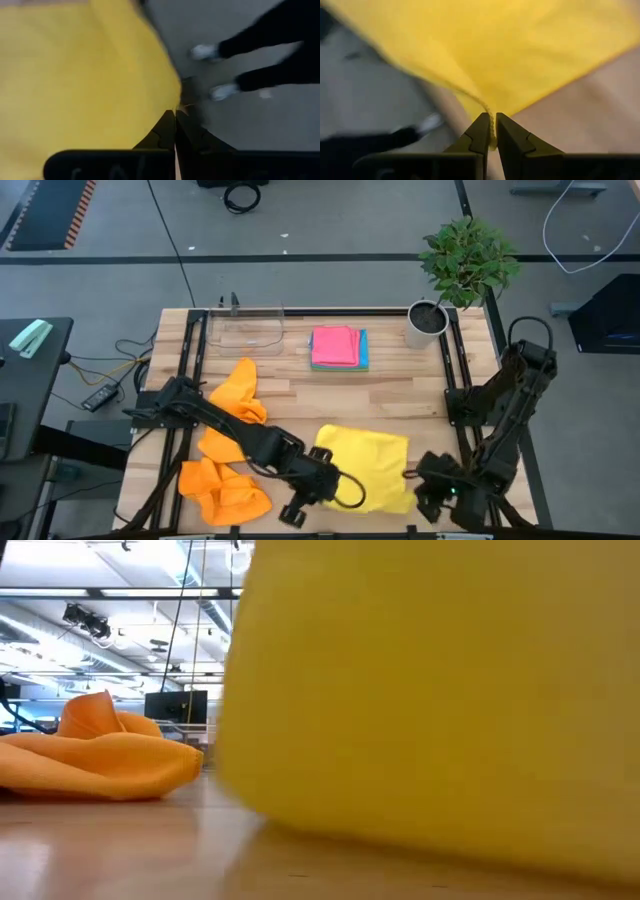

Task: Fold microfiber towels
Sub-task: Fold the yellow towel

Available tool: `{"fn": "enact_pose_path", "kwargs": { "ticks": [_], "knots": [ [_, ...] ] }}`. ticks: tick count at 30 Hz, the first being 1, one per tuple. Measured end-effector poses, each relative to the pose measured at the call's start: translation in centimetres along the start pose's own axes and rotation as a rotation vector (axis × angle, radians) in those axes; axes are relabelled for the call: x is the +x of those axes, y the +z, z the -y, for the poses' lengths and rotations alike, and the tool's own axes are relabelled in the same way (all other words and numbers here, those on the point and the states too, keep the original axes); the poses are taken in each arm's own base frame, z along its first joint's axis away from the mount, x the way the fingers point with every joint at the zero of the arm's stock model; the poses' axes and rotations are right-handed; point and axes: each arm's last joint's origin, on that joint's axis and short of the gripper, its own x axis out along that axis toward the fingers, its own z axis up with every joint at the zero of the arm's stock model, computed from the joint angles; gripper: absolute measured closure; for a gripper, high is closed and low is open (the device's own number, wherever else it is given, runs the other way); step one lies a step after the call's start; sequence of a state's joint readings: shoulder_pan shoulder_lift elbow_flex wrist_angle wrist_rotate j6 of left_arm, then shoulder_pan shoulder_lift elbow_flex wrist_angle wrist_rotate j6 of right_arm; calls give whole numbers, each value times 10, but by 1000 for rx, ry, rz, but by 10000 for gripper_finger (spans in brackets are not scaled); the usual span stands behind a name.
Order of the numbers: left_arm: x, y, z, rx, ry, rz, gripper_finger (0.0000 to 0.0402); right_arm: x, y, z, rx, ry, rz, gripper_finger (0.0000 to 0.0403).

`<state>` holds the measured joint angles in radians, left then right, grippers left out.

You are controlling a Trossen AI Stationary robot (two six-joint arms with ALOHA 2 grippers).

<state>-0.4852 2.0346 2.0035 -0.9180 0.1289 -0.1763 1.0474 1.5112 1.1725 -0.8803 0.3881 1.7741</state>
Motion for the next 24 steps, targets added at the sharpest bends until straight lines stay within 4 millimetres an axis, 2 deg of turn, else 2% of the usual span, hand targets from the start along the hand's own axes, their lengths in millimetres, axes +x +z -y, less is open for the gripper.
{"fn": "enact_pose_path", "kwargs": {
  "ticks": [3, 7, 13, 16, 24],
  "knots": [
    [19, -3, -23, -23, 112, -56, 396, 5, 14, 14, 10, -169, 80, 363],
    [36, -13, -62, -75, 251, -174, 397, 10, 34, 23, 3, -298, 135, 363],
    [60, -41, -113, -145, 334, -280, 397, 39, 51, 43, -34, -391, 120, 363],
    [68, -53, -126, -173, 344, -305, 397, 49, 53, 54, -28, -431, 122, 363],
    [69, -51, -138, -209, 356, -258, 397, 78, 48, 73, -1, -371, 61, 363]
  ]
}}
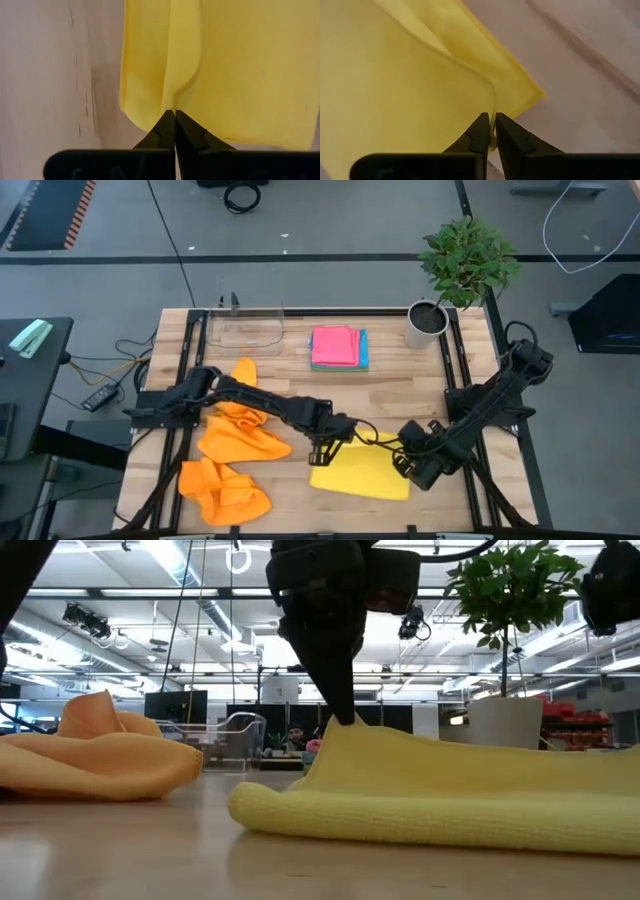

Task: Fold microfiber towels
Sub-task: Fold the yellow towel

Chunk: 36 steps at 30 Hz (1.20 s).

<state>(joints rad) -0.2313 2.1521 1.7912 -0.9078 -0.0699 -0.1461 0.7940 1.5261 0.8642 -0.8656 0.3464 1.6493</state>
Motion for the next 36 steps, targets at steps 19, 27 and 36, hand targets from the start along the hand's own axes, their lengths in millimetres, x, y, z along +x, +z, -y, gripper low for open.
{"fn": "enact_pose_path", "kwargs": {
  "ticks": [19, 27, 36],
  "knots": [
    [5, -2, -31, -55, 77, -55, 395, 10, 15, 8, -1, -79, 9, 363],
    [5, -3, -31, -57, 79, -67, 320, 13, 25, 9, -8, -94, 25, 355],
    [4, -6, -33, -86, 111, -98, 275, 18, 39, 12, -17, -128, -50, 271]
  ]
}}
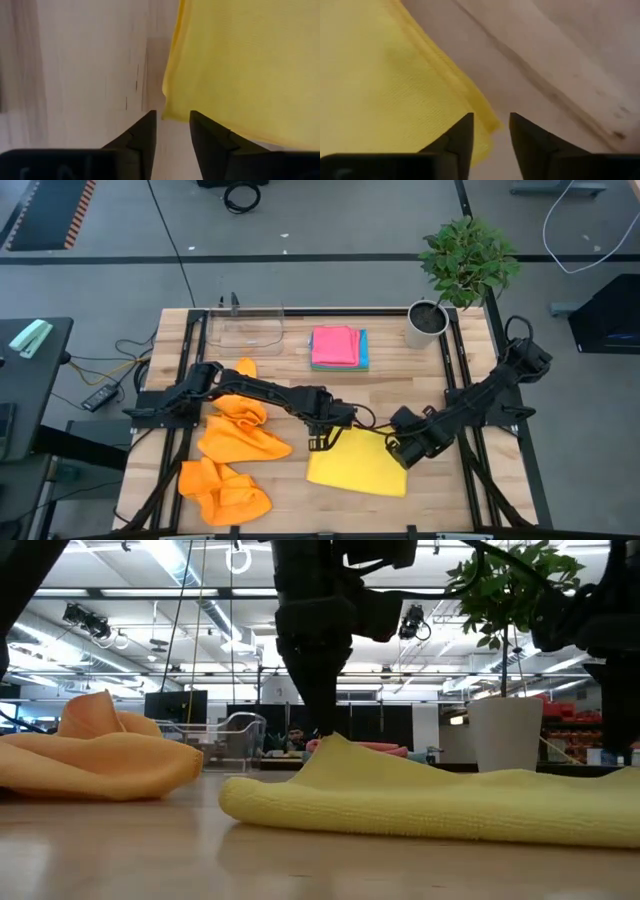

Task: Fold microfiber towels
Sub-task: Fold the yellow towel

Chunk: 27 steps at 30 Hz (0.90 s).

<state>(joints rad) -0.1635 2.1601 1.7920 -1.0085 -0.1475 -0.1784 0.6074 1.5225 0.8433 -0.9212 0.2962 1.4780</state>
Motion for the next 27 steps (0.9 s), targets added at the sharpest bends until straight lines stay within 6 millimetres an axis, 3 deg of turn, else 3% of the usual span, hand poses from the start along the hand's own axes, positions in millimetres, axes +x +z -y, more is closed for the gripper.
{"fn": "enact_pose_path", "kwargs": {
  "ticks": [3, 7, 10, 12, 15, 19, 22, 27],
  "knots": [
    [-3, -1, -2, -42, 50, 9, 288, -7, 6, 6, -3, -22, -22, 239],
    [-30, 1, 3, -122, 78, 125, 333, -39, -5, 0, 42, 115, -39, 230],
    [-44, 7, 24, -102, 20, 257, 384, -55, -32, -7, 84, 248, 40, 255],
    [-39, 10, 38, -48, -4, 289, 392, -51, -46, -5, 114, 240, 64, 289],
    [-20, 12, 43, -11, -27, 263, 382, -40, -54, 7, 167, 197, 106, 338],
    [-15, 13, 28, -147, -11, 230, 361, -33, -51, 22, 234, 236, 108, 364],
    [-22, 9, 14, -249, -5, 183, 336, -20, -51, 32, 290, 365, 66, 350],
    [-41, 7, -6, -287, 4, 191, 271, -4, -54, 47, 364, 549, 45, 285]
  ]
}}
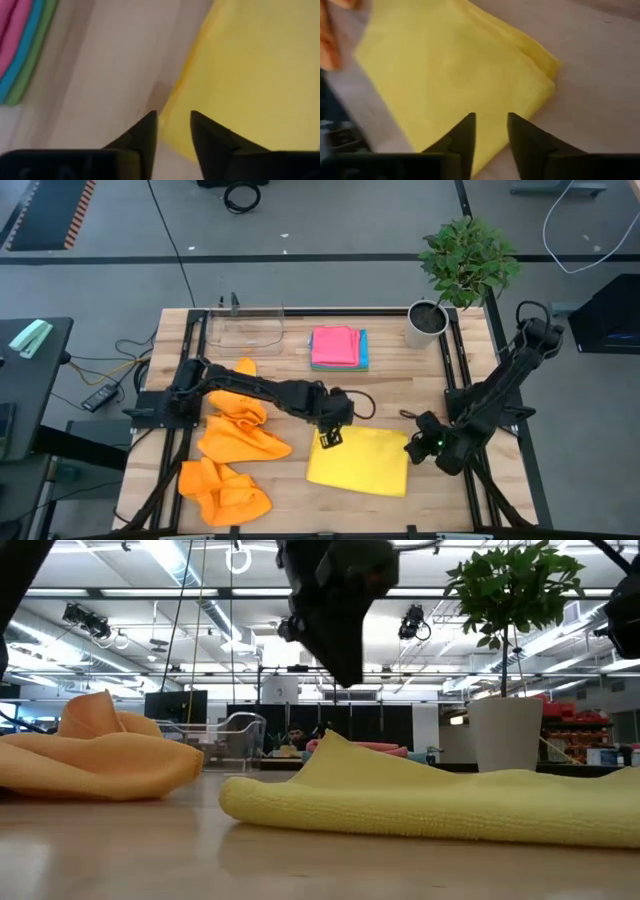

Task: Fold microfiber towels
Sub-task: Fold the yellow towel

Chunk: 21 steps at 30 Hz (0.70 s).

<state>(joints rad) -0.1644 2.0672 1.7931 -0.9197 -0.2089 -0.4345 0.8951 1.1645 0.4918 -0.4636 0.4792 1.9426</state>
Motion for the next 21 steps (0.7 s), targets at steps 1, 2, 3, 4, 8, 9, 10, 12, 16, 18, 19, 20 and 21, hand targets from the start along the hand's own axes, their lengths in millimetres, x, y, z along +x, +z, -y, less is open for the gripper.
{"fn": "enact_pose_path", "kwargs": {
  "ticks": [1, 2, 3, 4, 8, 9, 10, 12, 16, 18, 19, 20, 21],
  "knots": [
    [0, 0, -4, -2, 13, -20, 256, -2, 1, 1, 8, 15, -4, 271],
    [1, -1, -9, -1, 25, -39, 242, -3, 2, 2, 7, 22, -1, 256],
    [2, -1, -14, 5, 35, -59, 228, -4, 1, 2, 2, 26, -1, 243],
    [3, 0, -19, 12, 33, -75, 217, -5, 1, 2, -2, 31, 2, 231],
    [15, -1, -31, 33, -108, -133, 191, -6, 0, 4, -7, 27, 8, 200],
    [20, -5, -34, 27, -147, -144, 191, -6, -1, 4, -8, 24, 8, 196],
    [24, -12, -37, 20, -171, -155, 192, -6, -1, 4, -6, 24, 7, 194],
    [29, -21, -44, 1, -237, -137, 198, -5, -2, 4, -3, 21, 7, 192],
    [32, -29, -49, -29, -258, -61, 213, -5, -2, 4, -4, 31, 19, 191],
    [33, -27, -48, -4, -246, -26, 219, -5, -2, 4, -4, 33, 22, 191],
    [33, -28, -47, 22, -243, -29, 220, -5, -2, 4, -4, 33, 22, 191],
    [33, -29, -46, 48, -241, -23, 222, -5, -2, 4, -3, 33, 22, 191],
    [36, -29, -43, 64, -240, -19, 222, -5, -2, 4, -1, 33, 22, 191]
  ]
}}
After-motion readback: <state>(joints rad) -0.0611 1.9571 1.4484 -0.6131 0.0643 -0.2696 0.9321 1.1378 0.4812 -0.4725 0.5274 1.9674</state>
